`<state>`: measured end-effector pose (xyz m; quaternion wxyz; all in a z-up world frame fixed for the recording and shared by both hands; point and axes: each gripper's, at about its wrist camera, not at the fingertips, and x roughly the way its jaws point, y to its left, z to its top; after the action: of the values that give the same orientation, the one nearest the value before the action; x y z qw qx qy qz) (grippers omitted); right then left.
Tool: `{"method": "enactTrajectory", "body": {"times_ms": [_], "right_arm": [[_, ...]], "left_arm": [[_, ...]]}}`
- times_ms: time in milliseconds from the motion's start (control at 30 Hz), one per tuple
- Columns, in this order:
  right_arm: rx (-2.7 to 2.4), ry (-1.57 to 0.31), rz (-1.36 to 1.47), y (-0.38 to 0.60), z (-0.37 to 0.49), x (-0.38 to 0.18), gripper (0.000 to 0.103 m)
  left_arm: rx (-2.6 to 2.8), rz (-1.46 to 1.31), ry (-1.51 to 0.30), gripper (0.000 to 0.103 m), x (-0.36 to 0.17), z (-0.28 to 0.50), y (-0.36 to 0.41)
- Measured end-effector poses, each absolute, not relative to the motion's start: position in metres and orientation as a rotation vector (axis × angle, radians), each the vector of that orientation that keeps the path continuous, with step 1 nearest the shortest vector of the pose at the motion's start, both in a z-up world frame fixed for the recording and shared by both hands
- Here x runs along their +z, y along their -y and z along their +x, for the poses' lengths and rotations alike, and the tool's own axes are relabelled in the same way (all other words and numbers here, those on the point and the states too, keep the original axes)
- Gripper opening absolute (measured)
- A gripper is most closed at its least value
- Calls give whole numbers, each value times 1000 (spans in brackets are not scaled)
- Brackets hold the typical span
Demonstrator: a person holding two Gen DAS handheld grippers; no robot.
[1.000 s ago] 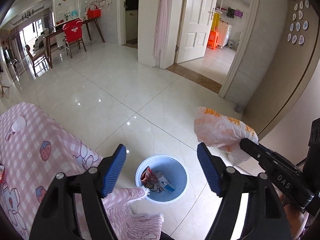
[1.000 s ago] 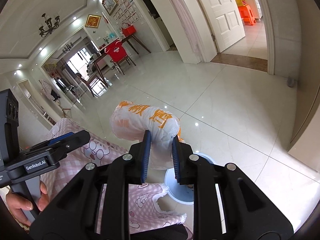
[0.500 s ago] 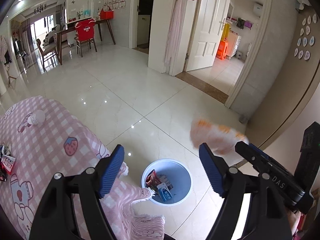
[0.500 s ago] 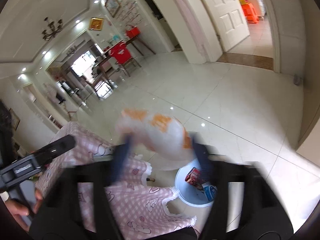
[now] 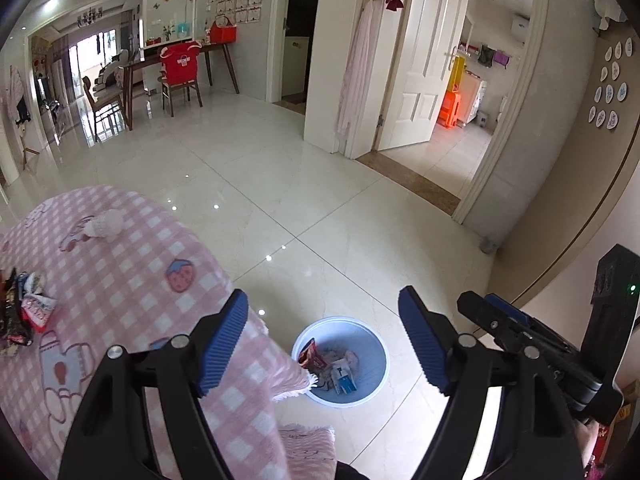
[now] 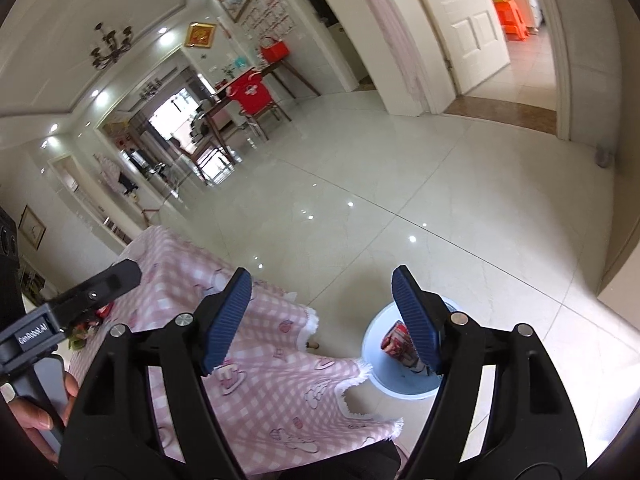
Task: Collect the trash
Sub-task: 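Open the right tool to drop the white bag into the bucket, then grasp the green plush leaf with the left tool while the right tool grasps the red paper bag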
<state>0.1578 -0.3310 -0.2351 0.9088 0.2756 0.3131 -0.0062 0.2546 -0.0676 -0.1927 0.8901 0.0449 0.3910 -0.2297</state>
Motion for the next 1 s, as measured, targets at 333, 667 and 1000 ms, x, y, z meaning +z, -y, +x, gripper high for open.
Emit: {"method": "enactTrajectory", "body": {"times_ms": [333,667,1000], "right_arm": [[177,-635,436,236,167,-193,72],[406,-651,234,94,203,-165,72],[621,-682,43,-57,258,-165,72]], "left_arm": [[-247,-4,-741,79,-165,238,-48],[44,-141,-699,79,-161,229,-214],[186,-275,-701,79,-178,232,-326]]}}
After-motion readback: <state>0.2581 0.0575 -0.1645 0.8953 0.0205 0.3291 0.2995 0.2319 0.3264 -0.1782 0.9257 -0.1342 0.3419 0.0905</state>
